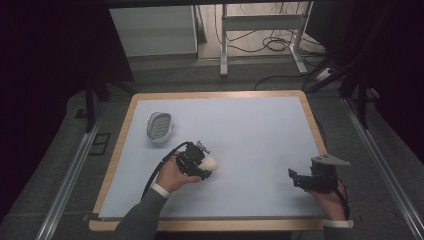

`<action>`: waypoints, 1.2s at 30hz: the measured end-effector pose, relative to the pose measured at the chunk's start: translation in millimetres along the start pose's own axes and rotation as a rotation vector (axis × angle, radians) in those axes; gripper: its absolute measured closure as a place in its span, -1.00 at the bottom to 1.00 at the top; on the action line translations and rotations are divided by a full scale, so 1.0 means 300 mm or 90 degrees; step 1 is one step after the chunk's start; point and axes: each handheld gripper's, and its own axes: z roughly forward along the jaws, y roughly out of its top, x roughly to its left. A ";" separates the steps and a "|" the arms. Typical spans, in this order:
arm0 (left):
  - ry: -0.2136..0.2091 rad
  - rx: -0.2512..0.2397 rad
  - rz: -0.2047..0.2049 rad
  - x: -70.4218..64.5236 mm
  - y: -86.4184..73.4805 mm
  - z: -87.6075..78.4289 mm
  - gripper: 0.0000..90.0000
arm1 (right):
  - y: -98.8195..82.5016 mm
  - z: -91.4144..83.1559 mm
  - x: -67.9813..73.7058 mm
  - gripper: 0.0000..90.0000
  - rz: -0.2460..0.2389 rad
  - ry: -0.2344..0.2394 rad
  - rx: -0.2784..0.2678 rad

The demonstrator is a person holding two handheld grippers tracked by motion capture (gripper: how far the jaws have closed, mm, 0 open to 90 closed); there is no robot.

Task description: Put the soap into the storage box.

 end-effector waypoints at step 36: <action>0.057 -0.041 -0.059 0.168 0.046 -0.145 0.11 | -0.003 0.000 -0.013 -0.84 0.005 -0.006 0.004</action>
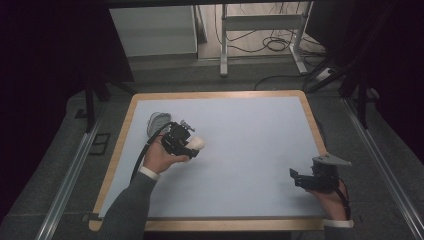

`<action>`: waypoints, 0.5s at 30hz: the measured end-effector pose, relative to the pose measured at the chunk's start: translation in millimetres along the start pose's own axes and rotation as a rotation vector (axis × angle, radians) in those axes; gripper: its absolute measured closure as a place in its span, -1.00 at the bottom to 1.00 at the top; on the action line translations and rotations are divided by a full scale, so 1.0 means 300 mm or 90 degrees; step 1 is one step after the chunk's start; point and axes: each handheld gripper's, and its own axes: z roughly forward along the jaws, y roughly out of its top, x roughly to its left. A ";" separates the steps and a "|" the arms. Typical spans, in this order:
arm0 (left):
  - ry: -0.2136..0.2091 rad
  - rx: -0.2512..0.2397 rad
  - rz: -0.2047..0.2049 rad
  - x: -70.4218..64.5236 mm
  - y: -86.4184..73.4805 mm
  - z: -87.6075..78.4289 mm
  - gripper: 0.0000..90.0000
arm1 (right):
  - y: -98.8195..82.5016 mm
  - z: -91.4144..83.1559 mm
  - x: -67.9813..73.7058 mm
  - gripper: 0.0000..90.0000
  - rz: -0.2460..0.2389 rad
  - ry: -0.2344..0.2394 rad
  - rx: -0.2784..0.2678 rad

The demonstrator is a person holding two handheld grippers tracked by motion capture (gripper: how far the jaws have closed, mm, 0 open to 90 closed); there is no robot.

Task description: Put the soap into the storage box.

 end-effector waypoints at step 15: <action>0.022 0.002 -0.026 0.082 0.015 -0.027 0.11 | 0.000 -0.001 -0.001 -0.84 0.000 0.000 0.000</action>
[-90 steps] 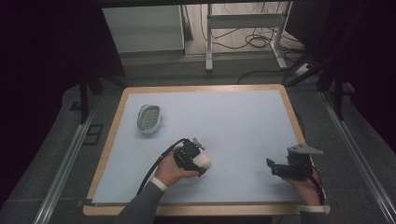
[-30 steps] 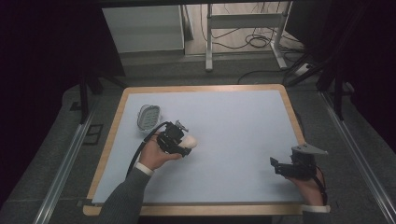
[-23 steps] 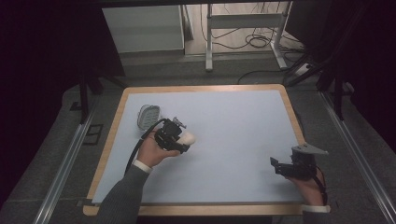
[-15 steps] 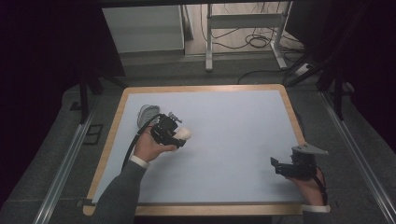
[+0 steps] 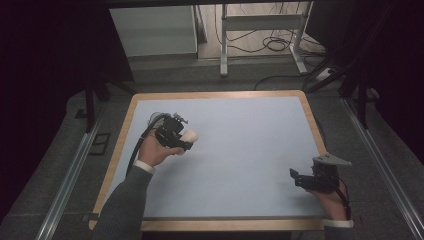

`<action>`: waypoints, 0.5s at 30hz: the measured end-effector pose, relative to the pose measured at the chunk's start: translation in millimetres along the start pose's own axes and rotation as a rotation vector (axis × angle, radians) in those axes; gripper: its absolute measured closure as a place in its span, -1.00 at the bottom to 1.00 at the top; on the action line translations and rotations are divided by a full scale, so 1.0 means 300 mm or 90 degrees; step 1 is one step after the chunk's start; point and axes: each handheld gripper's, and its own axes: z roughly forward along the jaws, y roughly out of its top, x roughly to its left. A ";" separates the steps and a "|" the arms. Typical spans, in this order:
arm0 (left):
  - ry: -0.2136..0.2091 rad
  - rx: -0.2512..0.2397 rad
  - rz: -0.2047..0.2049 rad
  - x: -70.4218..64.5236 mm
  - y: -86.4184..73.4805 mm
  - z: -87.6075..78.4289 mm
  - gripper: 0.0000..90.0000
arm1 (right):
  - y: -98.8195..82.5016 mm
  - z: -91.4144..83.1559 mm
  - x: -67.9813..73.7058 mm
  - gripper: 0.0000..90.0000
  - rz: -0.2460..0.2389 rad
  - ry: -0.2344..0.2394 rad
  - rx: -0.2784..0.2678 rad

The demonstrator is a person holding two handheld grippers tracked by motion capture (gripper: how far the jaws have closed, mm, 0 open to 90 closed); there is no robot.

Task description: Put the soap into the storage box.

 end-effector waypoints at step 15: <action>0.029 0.002 -0.044 0.118 0.020 -0.021 0.11 | -0.002 0.003 -0.001 -0.84 0.001 -0.001 0.001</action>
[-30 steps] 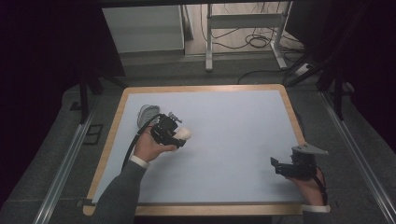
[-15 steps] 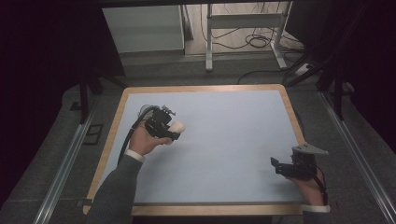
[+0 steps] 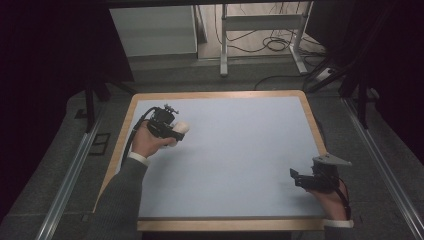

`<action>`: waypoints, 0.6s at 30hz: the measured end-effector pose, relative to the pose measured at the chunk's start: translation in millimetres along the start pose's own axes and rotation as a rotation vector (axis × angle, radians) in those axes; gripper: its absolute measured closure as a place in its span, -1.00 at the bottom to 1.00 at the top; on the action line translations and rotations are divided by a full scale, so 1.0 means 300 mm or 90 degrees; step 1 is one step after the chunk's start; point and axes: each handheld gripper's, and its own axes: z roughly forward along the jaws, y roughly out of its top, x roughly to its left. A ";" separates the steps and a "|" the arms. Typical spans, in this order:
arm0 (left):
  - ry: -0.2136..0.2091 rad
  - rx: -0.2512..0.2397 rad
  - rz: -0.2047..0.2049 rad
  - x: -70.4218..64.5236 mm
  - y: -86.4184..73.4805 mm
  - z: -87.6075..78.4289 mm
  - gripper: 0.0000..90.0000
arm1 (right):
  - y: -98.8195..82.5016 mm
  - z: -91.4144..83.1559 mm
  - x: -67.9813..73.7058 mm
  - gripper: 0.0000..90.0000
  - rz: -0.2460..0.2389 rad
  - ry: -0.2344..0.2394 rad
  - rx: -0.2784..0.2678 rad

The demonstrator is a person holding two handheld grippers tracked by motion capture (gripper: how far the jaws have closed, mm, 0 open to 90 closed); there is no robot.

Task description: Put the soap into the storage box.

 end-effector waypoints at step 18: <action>0.014 -0.012 -0.075 0.125 0.014 0.017 0.11 | -0.003 0.004 -0.003 -0.84 0.000 -0.003 0.004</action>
